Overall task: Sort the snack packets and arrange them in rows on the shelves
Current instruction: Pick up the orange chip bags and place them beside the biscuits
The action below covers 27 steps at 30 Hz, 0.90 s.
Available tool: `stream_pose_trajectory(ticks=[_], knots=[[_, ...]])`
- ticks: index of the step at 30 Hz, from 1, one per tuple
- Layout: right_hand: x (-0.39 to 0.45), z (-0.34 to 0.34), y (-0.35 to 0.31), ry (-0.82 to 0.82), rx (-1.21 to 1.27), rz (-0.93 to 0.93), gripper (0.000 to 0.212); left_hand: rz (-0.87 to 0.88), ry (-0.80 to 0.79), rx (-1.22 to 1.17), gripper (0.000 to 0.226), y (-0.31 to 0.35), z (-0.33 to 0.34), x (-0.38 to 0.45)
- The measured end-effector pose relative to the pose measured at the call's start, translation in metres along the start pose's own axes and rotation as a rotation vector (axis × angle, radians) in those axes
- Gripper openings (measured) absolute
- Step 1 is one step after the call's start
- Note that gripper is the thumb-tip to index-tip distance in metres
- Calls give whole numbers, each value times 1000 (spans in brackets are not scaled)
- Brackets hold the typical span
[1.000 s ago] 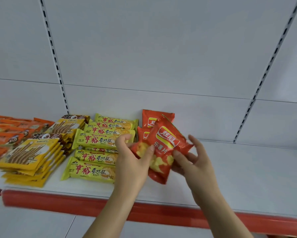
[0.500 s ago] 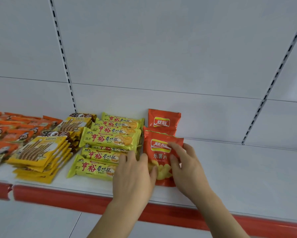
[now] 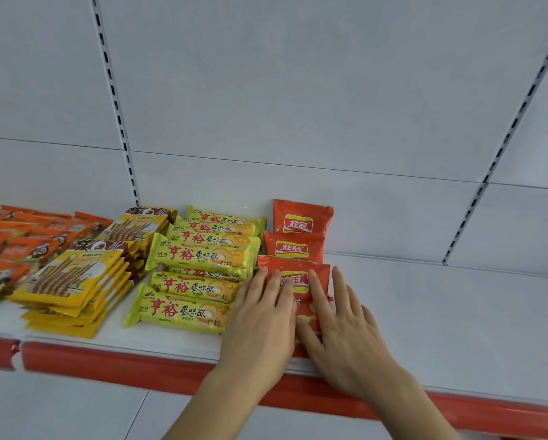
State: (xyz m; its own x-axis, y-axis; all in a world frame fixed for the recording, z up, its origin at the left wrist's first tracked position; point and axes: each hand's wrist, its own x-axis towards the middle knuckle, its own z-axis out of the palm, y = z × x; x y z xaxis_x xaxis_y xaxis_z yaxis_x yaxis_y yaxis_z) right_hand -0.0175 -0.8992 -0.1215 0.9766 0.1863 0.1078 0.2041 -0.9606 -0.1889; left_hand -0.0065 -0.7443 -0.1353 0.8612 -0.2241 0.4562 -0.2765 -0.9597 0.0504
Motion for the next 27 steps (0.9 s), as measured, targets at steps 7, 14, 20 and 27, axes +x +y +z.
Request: stream_pose_trajectory(ticks=[7,14,20,27], knots=[[0,3,2,4,-69,-1,79,14,-190,-27,54,-4,-7,2],[-4,-3,7,33,-52,-9,80,-39,-100,-70,47,-5,-15,2],[-28,-16,27,101,-70,104,90,-48,156,-191,46,13,-16,6],[-76,-42,80,185,-124,184,84,27,117,-200,57,98,-27,3]])
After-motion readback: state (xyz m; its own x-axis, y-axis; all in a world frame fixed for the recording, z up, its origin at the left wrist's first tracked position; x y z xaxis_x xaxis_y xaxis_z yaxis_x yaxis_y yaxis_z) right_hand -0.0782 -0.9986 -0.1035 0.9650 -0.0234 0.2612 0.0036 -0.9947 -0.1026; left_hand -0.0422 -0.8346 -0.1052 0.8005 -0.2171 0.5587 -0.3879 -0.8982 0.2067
